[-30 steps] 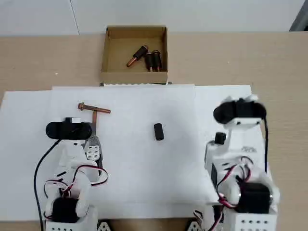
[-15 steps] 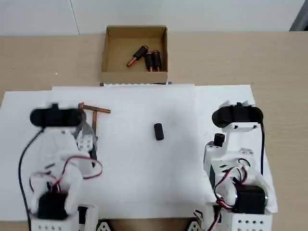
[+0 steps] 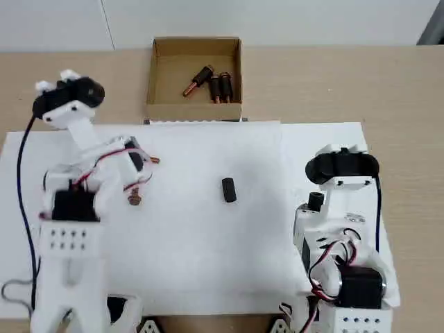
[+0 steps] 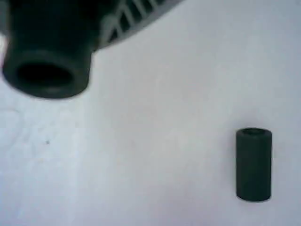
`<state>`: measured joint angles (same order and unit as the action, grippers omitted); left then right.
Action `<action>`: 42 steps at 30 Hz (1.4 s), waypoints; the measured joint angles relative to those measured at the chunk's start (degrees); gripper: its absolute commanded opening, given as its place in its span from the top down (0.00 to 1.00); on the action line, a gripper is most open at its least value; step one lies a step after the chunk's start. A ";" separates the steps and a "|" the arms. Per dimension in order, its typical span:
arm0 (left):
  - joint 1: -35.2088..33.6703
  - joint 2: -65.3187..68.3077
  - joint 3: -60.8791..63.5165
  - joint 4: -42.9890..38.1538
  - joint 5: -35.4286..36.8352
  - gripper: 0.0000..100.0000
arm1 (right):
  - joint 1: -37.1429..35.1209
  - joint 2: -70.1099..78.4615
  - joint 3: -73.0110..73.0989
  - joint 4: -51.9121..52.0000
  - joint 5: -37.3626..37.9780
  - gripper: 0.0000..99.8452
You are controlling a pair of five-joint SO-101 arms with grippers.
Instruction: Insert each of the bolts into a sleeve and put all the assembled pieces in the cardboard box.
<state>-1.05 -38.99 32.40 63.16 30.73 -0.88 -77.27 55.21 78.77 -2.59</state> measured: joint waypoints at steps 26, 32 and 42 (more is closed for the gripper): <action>-7.91 42.11 -34.64 21.98 16.00 0.99 | -0.09 -0.70 0.00 0.00 0.00 1.00; -7.91 48.44 -40.35 23.38 16.18 0.93 | -0.09 -0.70 0.00 0.00 0.00 1.00; -7.91 55.47 -41.49 23.65 16.09 0.90 | 0.00 -0.70 1.32 0.00 0.00 1.00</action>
<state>-8.97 16.48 -9.10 86.81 46.81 -0.88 -77.98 56.53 78.77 -2.59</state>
